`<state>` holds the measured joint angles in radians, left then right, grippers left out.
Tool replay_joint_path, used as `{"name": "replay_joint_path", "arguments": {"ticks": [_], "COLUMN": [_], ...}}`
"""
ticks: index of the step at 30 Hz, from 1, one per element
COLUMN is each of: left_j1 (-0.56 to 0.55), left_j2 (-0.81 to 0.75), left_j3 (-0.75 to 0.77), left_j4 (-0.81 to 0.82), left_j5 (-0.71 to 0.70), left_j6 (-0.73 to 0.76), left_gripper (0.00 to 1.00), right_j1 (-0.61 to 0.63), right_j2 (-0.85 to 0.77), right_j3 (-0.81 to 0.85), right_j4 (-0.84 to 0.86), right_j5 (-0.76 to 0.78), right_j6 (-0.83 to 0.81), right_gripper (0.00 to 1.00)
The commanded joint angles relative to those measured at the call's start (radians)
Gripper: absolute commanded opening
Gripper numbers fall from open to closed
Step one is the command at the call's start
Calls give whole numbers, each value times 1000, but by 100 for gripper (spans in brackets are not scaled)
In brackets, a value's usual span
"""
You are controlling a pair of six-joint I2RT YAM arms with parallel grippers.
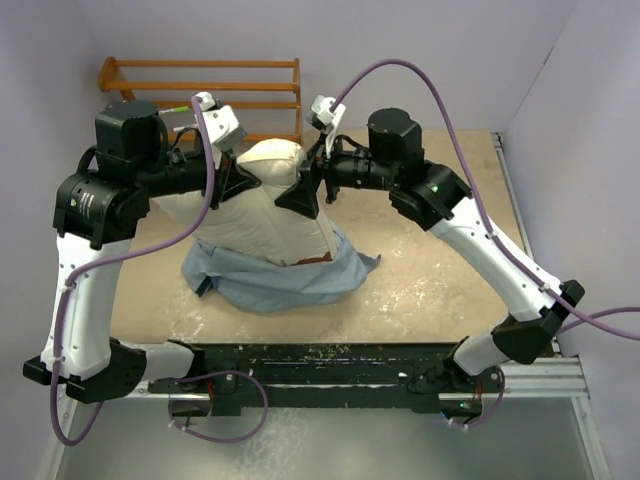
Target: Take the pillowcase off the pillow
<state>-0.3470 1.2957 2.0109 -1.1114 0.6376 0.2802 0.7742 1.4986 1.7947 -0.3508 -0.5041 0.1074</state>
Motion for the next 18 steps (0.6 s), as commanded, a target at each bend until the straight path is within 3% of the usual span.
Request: {"name": "replay_joint_path", "arguments": {"ticks": [1,3,4,5,7,8,12,18], "left_j1": [3,3,3,3,3,3,3,3], "left_j2": [-23,-26,-28,-29,-31,-34,-48,-154], "left_j3": [51,57,59,62,73,75,58,-77], "left_j4": [55,54,57,59,57,58,65,220], "left_j5": [136,147,148,146,109,72,-184,-546], "left_j6": [17,13,11,9,12,11,57,96], "left_gripper": [0,0,5,28,83,95,100,99], "right_j1": [7,7,7,7,-7,-26,-172,-270], "right_j2": [-11,-8,-15,-26,-61,-80,-172,-258], "right_j3": [17,-7,-25,-47,-85,-109,-229,-379], "right_j4": [39,91,126,160,240,273,395,322], "right_j5": [13,1,5,14,84,112,-20,-93], "right_j6": [-27,-9,15,45,91,113,221,134], "right_gripper": [89,80,69,47,9,0,0,0]}}
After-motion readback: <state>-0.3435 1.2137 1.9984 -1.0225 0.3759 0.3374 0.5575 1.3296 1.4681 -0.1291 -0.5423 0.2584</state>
